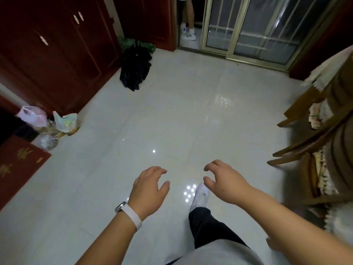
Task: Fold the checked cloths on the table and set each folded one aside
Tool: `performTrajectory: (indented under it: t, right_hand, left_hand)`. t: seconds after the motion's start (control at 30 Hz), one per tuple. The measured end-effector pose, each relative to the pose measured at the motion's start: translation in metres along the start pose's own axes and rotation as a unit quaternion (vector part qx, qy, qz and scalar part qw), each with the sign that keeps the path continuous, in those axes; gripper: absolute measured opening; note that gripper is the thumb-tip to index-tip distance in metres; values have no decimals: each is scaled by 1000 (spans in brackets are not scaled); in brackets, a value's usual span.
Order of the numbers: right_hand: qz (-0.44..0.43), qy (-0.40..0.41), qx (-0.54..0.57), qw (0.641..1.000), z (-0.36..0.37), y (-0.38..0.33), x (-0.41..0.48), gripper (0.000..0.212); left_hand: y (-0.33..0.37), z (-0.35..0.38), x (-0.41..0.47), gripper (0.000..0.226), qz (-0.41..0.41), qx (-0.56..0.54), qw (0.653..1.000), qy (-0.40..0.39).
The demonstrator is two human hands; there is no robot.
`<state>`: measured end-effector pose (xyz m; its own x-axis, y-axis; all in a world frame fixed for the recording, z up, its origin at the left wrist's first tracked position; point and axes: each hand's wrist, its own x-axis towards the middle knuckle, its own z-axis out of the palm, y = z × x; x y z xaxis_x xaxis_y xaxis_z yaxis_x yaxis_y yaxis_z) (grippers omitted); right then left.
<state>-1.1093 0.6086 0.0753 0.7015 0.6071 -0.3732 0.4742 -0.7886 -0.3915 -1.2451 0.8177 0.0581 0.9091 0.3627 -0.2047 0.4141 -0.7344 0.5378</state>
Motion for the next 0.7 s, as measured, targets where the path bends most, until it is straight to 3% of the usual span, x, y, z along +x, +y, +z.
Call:
performTrajectory:
  t: [0.2, 0.33, 0.7]
  right_hand:
    - [-22, -9, 16, 1000, -56, 36, 117, 42]
    - [-12, 17, 18, 1000, -115, 70, 167, 42]
    - [130, 77, 81, 985, -195, 166, 225, 43]
  left_hand:
    - [28, -25, 115, 43, -23, 29, 999, 15]
    - [68, -31, 193, 39, 13, 57, 998, -3]
    - [167, -14, 374, 33, 141, 75, 985, -60]
